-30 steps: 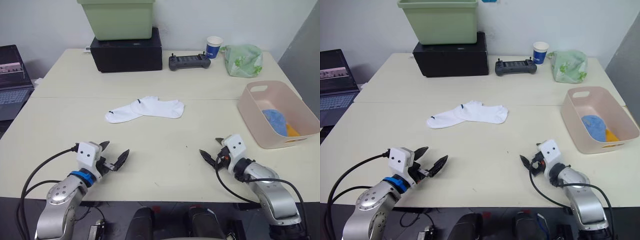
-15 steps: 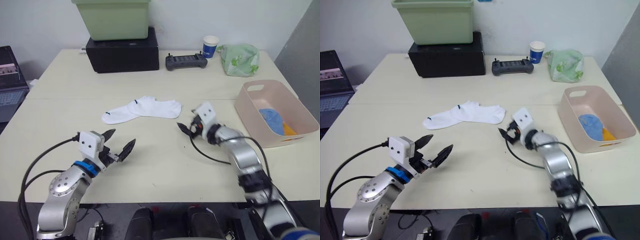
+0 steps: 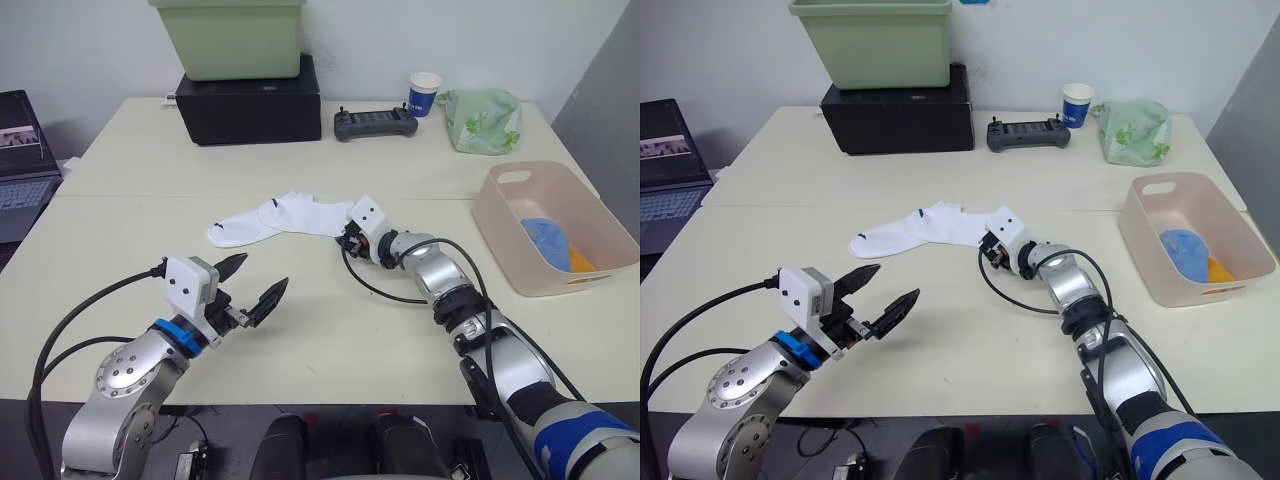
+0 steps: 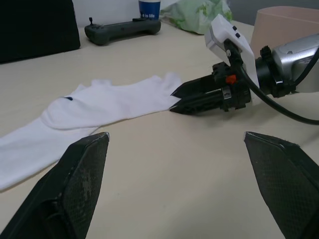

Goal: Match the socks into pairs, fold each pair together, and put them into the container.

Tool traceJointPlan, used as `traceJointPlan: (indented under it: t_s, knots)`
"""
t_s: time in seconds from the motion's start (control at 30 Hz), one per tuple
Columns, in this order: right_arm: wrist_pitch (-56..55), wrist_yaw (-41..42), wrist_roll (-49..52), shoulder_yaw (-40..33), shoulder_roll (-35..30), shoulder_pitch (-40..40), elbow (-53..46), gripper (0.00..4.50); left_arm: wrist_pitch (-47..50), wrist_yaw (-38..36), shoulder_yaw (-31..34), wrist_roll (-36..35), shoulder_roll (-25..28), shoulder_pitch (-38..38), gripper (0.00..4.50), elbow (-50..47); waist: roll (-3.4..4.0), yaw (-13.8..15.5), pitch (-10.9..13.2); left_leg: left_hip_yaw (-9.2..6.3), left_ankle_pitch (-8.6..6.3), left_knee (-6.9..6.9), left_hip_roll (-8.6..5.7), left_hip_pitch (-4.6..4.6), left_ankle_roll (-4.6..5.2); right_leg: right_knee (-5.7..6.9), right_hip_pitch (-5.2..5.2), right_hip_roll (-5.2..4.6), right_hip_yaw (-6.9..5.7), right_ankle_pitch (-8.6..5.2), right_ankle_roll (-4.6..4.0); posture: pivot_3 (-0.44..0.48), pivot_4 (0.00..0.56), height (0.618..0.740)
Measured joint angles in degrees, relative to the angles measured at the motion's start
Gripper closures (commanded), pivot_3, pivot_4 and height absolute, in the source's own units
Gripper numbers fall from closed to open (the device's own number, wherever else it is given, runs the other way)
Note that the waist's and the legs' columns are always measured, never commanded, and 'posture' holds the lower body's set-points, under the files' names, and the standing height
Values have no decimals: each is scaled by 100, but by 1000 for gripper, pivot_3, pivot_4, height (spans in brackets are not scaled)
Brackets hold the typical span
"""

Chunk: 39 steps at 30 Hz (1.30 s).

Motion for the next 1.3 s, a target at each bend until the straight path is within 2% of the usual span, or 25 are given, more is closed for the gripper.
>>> traceJointPlan:
  t_s: [0.07, 0.1, 0.23, 0.47, 0.63, 0.77, 0.83, 0.87, 0.93, 1.0, 1.07, 1.2, 1.3]
  knots:
    - [85, -40, 137, -223, 46, -11, 80, 4439, -7, 44, -13, 10, -25, -58, 0, 11, 0, 7, 0, 1, 0, 0, 0, 0, 0, 0, 1, 0, 0, 0, 0, 0, 150, 740]
    - [121, -50, 197, -310, 76, -14, 106, 4481, -11, 67, -26, 18, -42, -113, 0, 29, 0, 5, 0, 1, 0, 0, 0, 0, 0, 0, 1, 0, 1, 0, 0, 0, 150, 740]
    - [123, 281, 173, -209, -22, 119, -162, 4481, -16, 59, -53, 11, -58, -140, 0, 31, 0, -4, 0, 1, 0, -2, 1, -1, 0, -3, -2, 0, 1, 0, 0, 0, 150, 740]
    - [-184, 1901, 116, 634, -1261, 1763, -2946, 4481, 291, -484, -51, -247, 463, 125, 0, 37, 0, 14, 1, -3, -1, -2, 3, -6, 1, -8, -3, -1, -2, -1, 2, 0, 150, 740]
    - [-363, 2421, 248, 540, -2225, 2873, -4389, 4481, 743, -804, -9, -549, 831, 373, 0, 80, -1, 22, 2, -4, -1, -3, -1, -4, 1, -9, 0, -2, -3, -2, 3, 0, 150, 740]
    - [-497, 2522, 253, 264, -2834, 3425, -5053, 4481, 891, -806, 53, -720, 843, 235, 0, 289, -2, 36, 2, -4, -1, -3, -1, -2, 1, -9, 1, 1, -2, -2, 3, 0, 150, 740]
    - [-325, 2500, 385, 64, -2900, 3535, -5239, 4481, 904, -798, 90, -706, 866, 35, 0, 502, -4, 22, 3, -6, -1, -3, 0, -2, 1, -7, 1, 4, -2, -2, 3, 0, 150, 740]
    - [-219, 2482, 467, 3, -2876, 3575, -5345, 3992, 900, -795, 80, -673, 876, -113, 0, 612, -4, 24, 3, -8, -1, -3, 0, -2, 1, -7, 1, 6, -4, -2, 3, 0, 150, 740]
    - [-24, 2466, 648, -20, -2800, 3636, -5523, 3456, 865, -781, -12, -552, 877, -427, 0, 836, -4, 28, 3, -8, -1, -3, 0, -2, 1, -8, 3, 7, -3, -2, 3, 0, 150, 740]
    - [123, 2459, 771, -15, -2754, 3672, -5662, 2604, 842, -738, -188, -364, 834, -741, 0, 1176, -4, 40, 3, -5, -1, -2, -3, -3, 1, -10, 2, 6, 0, -2, 3, 0, 150, 740]
    - [275, 2448, 952, -96, -2747, 3686, -5772, 2014, 796, -740, -319, -232, 801, -880, 0, 1426, -5, 40, 4, -4, -1, -1, -3, -3, 1, -11, 2, 4, 1, -2, 3, 0, 150, 740]
    - [1282, 2290, 1971, -860, -2713, 3564, -6240, 2014, 603, -764, -738, 127, 529, -1551, 0, 2326, -7, 114, 4, -6, -1, 2, -6, -4, 1, -9, 5, 4, -5, -2, 3, 0, 150, 740]
    - [1681, 1760, 1876, -1130, -2736, 3381, -6053, 2014, 376, -765, -966, 447, 376, -2064, 0, 3047, -20, 120, -4, -6, -1, 1, -9, -4, 1, -13, 6, 3, -5, -2, 4, 0, 150, 740]
